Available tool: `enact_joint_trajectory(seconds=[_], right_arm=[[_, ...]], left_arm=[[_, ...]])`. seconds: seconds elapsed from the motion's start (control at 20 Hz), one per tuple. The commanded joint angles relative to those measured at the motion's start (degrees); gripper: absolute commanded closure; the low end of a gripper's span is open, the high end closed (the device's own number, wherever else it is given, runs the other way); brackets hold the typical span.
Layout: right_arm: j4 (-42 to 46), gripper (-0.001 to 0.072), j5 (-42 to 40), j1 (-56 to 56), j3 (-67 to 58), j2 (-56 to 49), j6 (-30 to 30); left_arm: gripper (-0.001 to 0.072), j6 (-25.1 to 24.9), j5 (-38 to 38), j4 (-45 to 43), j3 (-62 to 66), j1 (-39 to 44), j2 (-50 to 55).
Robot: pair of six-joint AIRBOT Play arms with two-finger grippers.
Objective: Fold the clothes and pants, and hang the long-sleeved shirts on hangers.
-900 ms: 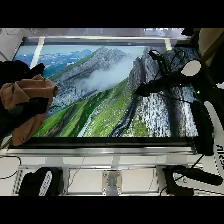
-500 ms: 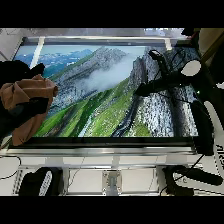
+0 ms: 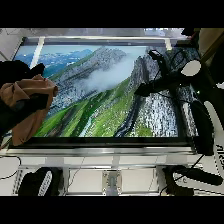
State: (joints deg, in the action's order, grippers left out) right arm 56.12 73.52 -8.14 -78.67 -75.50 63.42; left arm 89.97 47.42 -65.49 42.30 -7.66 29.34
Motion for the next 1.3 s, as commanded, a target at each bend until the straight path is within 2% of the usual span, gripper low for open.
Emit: enact_joint_trajectory(seconds=[0.0, 0.1, 0.2, 0.3, 0.35, 0.4, 0.55, 0.65, 0.75, 0.85, 0.95, 1.1, 1.25], right_arm=[[0.0, 0.0271, -0.2, 0.0, 0.0, 0.0, 0.0], [0.0, 0.0271, -1.9, 0.0, 0.0, 0.0, 0.0], [0.1, 0.0271, -4.3, 0.0, 0.0, 0.0, 0.0], [0.0, 0.0271, -6.1, 0.0, 0.0, 0.0, 0.0], [0.0, 0.0271, -6.7, 0.0, 0.0, 0.0, 0.0], [0.0, 0.0271, -7.5, 0.0, 0.0, 0.0, 0.0], [-1.3, 0.0271, -9.9, -0.1, 0.0, 0.0, 1.7], [-3.2, 0.0271, -9.9, -0.1, 0.0, 0.0, 3.2], [-5.2, 0.0271, -9.4, -0.1, 0.0, 0.0, 3.2], [-6.4, 0.0272, -9.2, -0.1, 0.0, 0.0, 3.2], [-6.4, 0.0271, -8.6, -0.1, 0.0, 0.0, 3.2], [-6.4, 0.0271, -8.5, -0.1, 0.0, 0.0, 3.2], [-6.4, 0.0271, -8.5, -0.1, 0.0, 0.0, 3.2]], left_arm=[[0.0221, 0.0, -1.8, -0.5, 0.0, -0.1, 5.1], [0.0221, 0.0, -3.9, -1.2, 0.0, -0.1, 9.3], [0.022, 0.0, -10.3, -7.6, 0.3, -0.9, 12.9], [0.0203, 0.0, -10.6, -13.5, 2.7, -6.5, 15.1], [0.0155, 1.1, -8.4, -15.6, 3.9, -11.0, 15.5], [0.0034, 2.9, -6.0, -17.5, 4.4, -16.9, 15.3], [0.0027, 3.8, 1.2, -19.8, 4.2, -37.1, 14.8], [0.0028, 8.7, 3.9, -17.2, 2.6, -45.5, 15.0], [0.0029, 4.2, 4.0, -13.7, -1.3, -46.7, 16.4], [0.0029, 3.7, 3.4, -13.5, -5.0, -46.8, 19.5], [0.0029, 3.2, 1.4, -9.2, -5.6, -46.9, 24.2], [0.0027, -4.4, -6.4, 3.4, -5.6, -46.9, 30.4], [0.0028, -13.7, -9.7, 11.3, -5.6, -46.8, 35.3]])
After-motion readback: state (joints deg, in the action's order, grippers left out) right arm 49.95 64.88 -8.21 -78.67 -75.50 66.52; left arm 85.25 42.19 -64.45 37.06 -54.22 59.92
